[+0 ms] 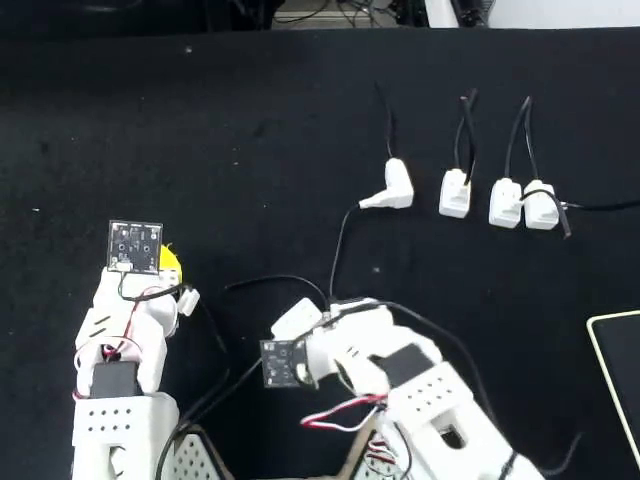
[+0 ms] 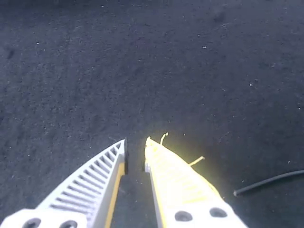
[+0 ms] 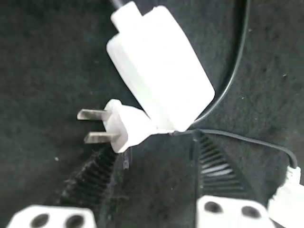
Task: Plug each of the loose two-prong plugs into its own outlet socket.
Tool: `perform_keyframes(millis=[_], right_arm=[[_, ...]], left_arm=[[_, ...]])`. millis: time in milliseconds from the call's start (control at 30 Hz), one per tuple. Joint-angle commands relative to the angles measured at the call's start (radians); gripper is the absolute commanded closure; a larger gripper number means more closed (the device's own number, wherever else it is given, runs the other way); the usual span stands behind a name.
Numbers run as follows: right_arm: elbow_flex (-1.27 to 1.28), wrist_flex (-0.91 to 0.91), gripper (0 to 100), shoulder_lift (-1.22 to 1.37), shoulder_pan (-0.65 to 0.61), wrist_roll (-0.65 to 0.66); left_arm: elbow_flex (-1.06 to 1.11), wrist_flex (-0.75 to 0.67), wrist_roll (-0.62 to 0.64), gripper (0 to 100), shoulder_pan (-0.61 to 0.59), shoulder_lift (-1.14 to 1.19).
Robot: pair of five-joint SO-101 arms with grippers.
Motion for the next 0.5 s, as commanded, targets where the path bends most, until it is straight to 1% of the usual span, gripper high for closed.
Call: perform_keyframes(millis=[0, 100, 267, 367, 467], right_arm=[[0.001, 0.138, 78.0, -0.171, -0.064, -0.023], [0.013, 0.207, 78.0, -0.242, -0.11, -0.023], [0.074, 0.226, 78.0, -0.314, -0.157, -0.025], [0.036, 0.262, 78.0, -0.332, -0.167, -0.071], [-0.03, 0.345, 78.1, -0.325, -0.252, -0.107]], left_arm=[[-0.059, -0.018, 0.009, 92, -0.007, -0.011], [-0.059, -0.018, 0.009, 92, -0.007, -0.011], [-0.059, -0.018, 0.009, 92, -0.007, -0.011], [-0.059, -0.018, 0.009, 92, -0.008, -0.011], [-0.059, -0.018, 0.009, 92, -0.027, -0.011]])
